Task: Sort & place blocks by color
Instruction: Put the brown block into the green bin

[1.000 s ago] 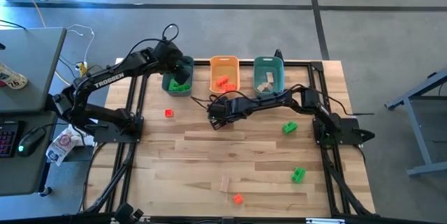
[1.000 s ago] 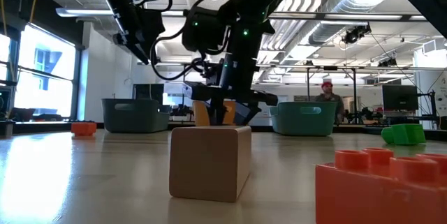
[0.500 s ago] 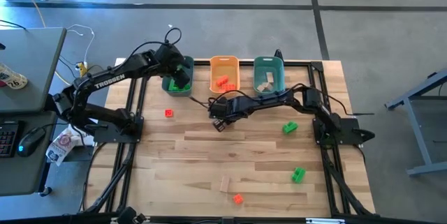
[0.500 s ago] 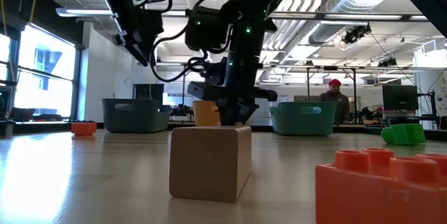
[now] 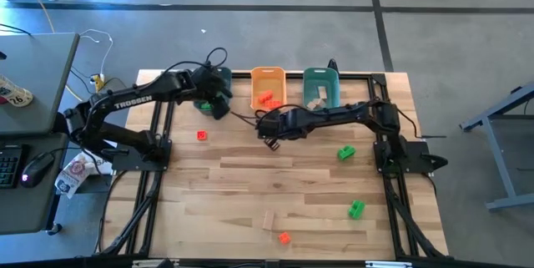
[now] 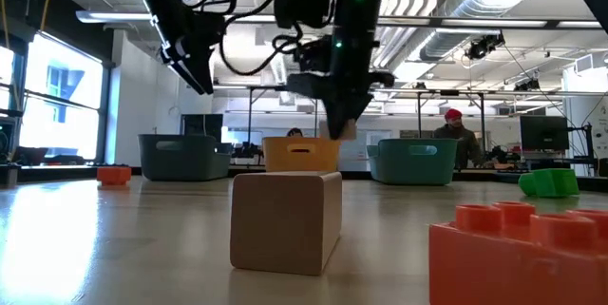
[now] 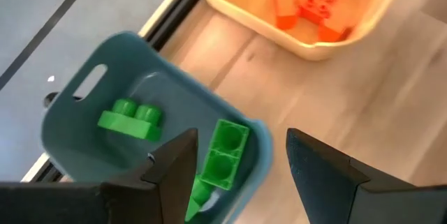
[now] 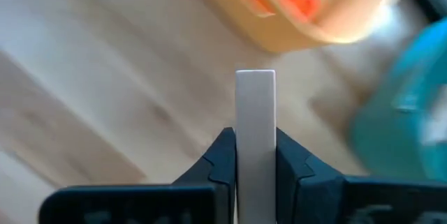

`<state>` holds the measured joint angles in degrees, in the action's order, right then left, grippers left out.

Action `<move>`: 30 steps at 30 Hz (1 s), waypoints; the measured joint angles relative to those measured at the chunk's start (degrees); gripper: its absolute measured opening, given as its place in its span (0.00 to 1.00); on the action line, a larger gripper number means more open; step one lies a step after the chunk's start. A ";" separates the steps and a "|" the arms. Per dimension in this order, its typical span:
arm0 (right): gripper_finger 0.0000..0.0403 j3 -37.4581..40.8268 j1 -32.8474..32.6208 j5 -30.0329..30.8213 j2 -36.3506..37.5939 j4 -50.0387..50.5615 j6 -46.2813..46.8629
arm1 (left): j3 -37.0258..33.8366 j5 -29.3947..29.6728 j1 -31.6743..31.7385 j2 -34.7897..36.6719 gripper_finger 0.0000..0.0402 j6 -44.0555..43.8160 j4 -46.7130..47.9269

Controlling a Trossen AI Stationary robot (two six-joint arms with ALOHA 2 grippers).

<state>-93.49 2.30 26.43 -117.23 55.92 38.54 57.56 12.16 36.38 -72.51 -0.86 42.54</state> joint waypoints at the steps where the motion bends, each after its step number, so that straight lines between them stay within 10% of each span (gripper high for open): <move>1: 0.08 0.00 0.19 1.18 0.70 1.17 -0.03 | 0.02 0.00 -0.76 0.00 0.50 -0.11 0.02; 17: 0.08 -0.11 10.14 10.59 5.17 20.58 -1.17 | 0.00 -0.11 -12.44 0.00 0.50 -0.46 5.14; 30: 0.08 -0.09 23.30 0.68 4.64 19.94 -9.50 | -5.32 -0.10 -17.35 0.00 0.50 -4.27 13.13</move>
<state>-93.58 25.60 27.11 -112.58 75.86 29.03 52.25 12.07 19.03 -72.51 -5.13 55.68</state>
